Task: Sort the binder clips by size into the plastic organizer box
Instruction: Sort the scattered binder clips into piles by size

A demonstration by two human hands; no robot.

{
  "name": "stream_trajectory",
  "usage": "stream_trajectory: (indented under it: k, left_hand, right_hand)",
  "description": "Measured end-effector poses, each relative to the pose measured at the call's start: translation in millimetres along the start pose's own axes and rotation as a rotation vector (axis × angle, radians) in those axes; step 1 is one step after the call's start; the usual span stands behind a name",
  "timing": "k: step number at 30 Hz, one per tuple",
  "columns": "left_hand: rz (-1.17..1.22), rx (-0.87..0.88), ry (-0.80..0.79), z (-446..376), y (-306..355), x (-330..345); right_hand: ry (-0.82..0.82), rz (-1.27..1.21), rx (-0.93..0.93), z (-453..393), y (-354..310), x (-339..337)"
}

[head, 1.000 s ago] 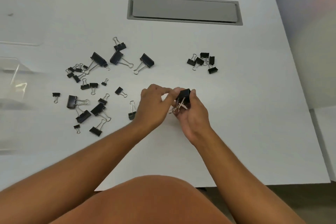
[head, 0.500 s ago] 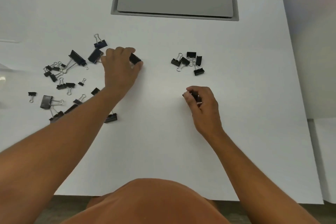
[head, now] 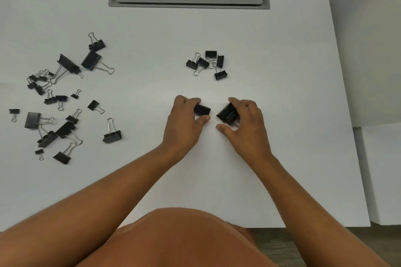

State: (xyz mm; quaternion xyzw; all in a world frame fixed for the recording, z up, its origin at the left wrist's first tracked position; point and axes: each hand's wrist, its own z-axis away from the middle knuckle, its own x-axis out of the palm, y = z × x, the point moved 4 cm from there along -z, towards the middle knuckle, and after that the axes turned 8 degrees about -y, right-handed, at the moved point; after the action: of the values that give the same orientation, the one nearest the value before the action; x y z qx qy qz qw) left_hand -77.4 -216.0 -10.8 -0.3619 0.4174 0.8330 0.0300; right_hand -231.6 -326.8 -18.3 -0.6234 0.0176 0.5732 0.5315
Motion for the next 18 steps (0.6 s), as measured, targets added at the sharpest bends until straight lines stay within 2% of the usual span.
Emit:
stream_trajectory:
  k: [3, 9, 15, 18]
  left_hand:
    - [0.088, -0.047, -0.02, 1.8, -4.8, 5.4]
    - [0.088, -0.042, -0.052, 11.9, 5.7, 20.0]
    - [0.116, 0.001, -0.152, 20.5, 7.1, 23.2]
    - [0.166, 0.039, -0.213, 29.3, 1.0, 16.2]
  right_hand:
    - [0.017, -0.037, 0.043, 6.5, 2.7, -4.7]
    - [0.096, -0.032, 0.137, 22.3, 3.7, -11.3]
    - [0.021, -0.169, 0.209, 30.5, 13.8, -18.7]
    - [0.013, -0.151, 0.254, 36.1, 11.0, -21.6]
